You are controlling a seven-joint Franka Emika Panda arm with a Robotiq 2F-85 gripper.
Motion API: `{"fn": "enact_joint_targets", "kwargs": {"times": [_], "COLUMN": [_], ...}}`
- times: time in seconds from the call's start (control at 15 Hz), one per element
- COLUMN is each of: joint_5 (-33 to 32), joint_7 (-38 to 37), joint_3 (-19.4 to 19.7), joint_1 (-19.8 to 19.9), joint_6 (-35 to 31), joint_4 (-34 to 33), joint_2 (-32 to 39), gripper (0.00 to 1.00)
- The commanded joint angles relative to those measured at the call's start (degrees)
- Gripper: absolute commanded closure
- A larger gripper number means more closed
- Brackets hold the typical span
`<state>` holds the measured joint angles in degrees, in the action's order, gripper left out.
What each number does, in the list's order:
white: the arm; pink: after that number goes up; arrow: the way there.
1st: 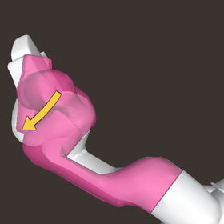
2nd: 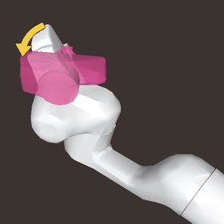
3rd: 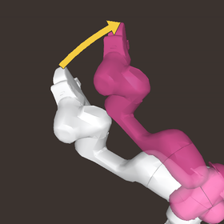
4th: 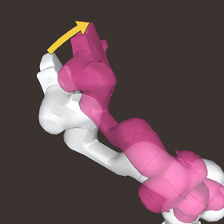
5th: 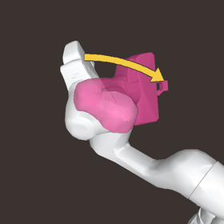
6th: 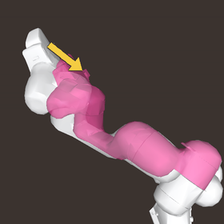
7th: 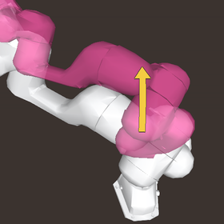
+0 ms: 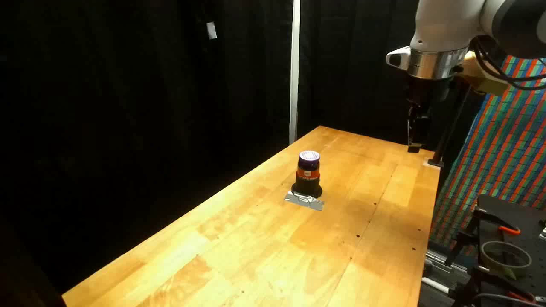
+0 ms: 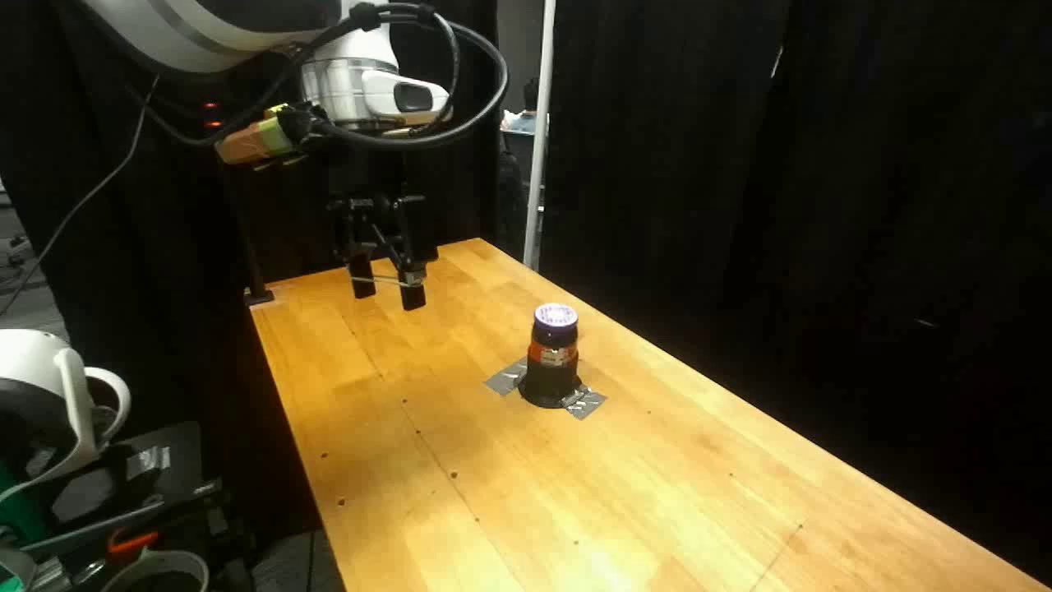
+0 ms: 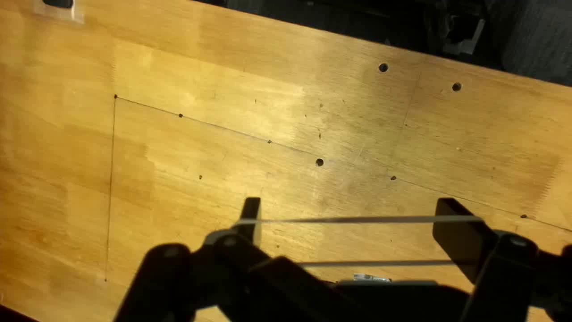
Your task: Put the elastic around the bottle on the table
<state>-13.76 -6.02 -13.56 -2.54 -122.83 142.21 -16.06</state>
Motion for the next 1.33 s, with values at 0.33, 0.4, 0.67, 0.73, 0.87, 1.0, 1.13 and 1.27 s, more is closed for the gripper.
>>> {"fn": "enact_joint_targets", "kwargs": {"times": [0.33, 0.4, 0.67, 0.73, 0.87, 1.0, 1.13, 1.27], "joint_5": [-0.43, -0.92, -0.08, 0.63, 4.36, 9.07, 12.98, 15.44], "joint_7": [-0.35, 0.24, 3.70, 4.85, 9.49, 13.76, 17.11, 19.03], "joint_3": [1.42, 1.81, 5.15, 6.02, 7.77, 8.43, 8.29, 7.89], "joint_1": [-1.48, -1.21, -0.03, -0.08, -0.48, -0.23, 0.29, 0.98], "joint_6": [0.18, -0.92, -6.22, -7.32, -9.73, -9.84, -7.76, -5.45], "joint_4": [-0.47, -1.51, -10.80, -13.82, -19.69, -26.79, -33.50, -39.96], "joint_2": [0.07, 1.64, 12.14, 15.10, 20.67, 27.03, 33.00, 38.52], "gripper": [0.00, 0.00, 0.00, 0.00, 0.00, 0.00, 0.00, 0.00]}}
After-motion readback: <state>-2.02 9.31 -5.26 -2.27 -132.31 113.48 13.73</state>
